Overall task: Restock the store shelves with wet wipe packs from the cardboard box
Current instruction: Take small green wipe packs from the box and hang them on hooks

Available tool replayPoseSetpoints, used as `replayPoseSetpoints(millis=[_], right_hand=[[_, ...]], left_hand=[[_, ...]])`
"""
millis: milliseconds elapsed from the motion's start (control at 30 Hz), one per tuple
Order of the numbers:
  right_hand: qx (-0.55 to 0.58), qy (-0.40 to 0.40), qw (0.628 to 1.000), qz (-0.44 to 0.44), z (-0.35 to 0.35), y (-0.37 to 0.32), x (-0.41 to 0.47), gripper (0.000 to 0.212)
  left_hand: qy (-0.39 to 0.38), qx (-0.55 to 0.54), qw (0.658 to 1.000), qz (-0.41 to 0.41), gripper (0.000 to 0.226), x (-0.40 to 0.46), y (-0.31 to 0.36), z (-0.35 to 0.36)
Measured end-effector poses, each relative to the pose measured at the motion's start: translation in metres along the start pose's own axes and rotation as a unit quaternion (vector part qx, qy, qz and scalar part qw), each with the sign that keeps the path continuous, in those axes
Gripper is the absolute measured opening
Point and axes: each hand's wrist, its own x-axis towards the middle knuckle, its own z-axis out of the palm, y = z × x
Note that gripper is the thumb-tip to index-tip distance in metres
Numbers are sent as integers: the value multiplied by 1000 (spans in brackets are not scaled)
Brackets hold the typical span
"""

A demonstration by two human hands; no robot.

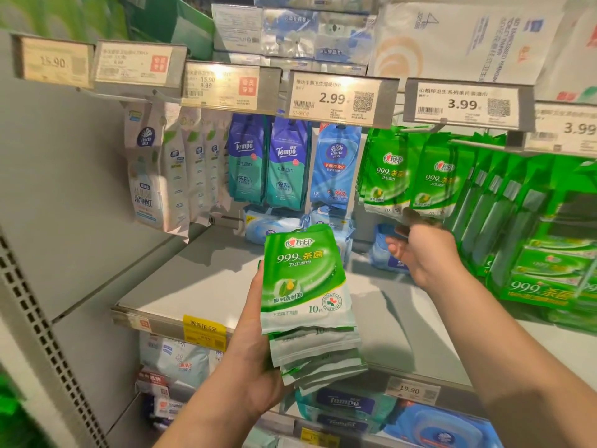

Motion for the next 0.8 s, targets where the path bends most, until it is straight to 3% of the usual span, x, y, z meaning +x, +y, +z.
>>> replayPoseSetpoints(millis=[100, 200, 333, 433, 467, 567, 600, 733, 800], right_hand=[[-35, -25, 999, 17, -6, 1, -27, 12], [-82, -114, 990, 25, -10, -4, -68, 23], [-213, -249, 945, 13, -14, -22, -129, 74], [-259, -292, 921, 7, -16, -23, -149, 102], [-269, -287, 919, 0, -18, -21, -150, 99], [-268, -274, 924, -14, -24, -18, -149, 58], [-262, -273, 926, -11, -26, -18, -149, 53], [-223, -276, 935, 23, -39, -14, -146, 78], [-176, -283, 942, 45, -46, -14, -147, 59]], left_hand=[[-13, 1, 1000, -9, 71, 2, -2, -2], [-24, 16, 999, -20, 74, 3, -3, -2], [-16, 49, 999, -17, 71, 10, -5, 2], [-20, 52, 998, -27, 76, 14, -9, 4], [-20, 51, 998, -28, 76, 14, -9, 5], [-15, 49, 998, -38, 78, 13, -12, 7], [-14, 53, 998, -42, 79, 13, -14, 8], [-27, 53, 997, -49, 74, 13, -17, 10], [-34, 50, 997, -49, 66, 13, -18, 11]])
